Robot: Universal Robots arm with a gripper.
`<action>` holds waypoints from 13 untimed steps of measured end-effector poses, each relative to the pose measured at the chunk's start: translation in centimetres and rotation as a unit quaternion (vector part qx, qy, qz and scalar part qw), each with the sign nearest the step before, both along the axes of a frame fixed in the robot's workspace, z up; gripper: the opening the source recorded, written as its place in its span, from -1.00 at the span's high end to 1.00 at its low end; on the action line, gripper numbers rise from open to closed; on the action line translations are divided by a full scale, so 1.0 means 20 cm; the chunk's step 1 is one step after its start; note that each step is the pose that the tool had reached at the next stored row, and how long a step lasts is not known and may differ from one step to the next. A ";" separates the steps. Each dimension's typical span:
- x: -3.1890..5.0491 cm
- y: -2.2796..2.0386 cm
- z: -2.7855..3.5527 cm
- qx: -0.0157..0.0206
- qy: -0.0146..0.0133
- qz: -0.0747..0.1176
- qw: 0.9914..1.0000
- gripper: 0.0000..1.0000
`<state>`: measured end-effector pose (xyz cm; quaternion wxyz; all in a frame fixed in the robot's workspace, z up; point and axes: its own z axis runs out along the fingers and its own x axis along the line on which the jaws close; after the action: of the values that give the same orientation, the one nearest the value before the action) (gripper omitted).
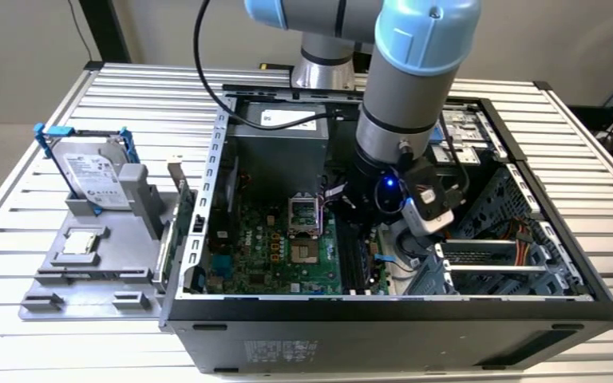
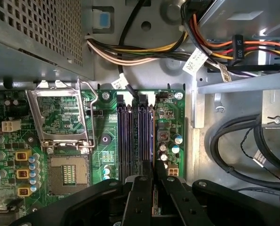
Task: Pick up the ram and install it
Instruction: 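Insert the ram into the slot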
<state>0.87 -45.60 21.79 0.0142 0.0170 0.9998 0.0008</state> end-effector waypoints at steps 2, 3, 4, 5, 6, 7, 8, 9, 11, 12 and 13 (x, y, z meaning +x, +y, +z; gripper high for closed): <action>0.000 0.000 -0.002 0.000 0.000 0.000 1.000 1.00; 0.000 0.000 -0.004 0.000 0.000 0.000 1.000 1.00; 0.000 0.000 -0.004 0.000 0.001 0.000 1.000 1.00; 0.000 0.000 -0.004 0.000 0.001 0.000 1.000 1.00; 0.000 0.000 -0.004 0.000 0.001 0.000 1.000 1.00; 0.000 0.000 -0.004 0.000 0.001 0.000 1.000 1.00; 0.000 0.000 -0.004 0.000 0.002 0.000 1.000 1.00; 0.000 0.000 -0.004 0.000 0.002 0.000 1.000 1.00; 0.000 0.000 -0.005 0.000 0.002 0.000 1.000 1.00; 0.000 0.000 -0.007 0.000 0.002 0.000 1.000 1.00; 0.000 0.000 -0.011 0.000 0.002 0.000 1.000 1.00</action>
<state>0.88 -45.59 21.58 0.0123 0.0170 0.9998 0.0008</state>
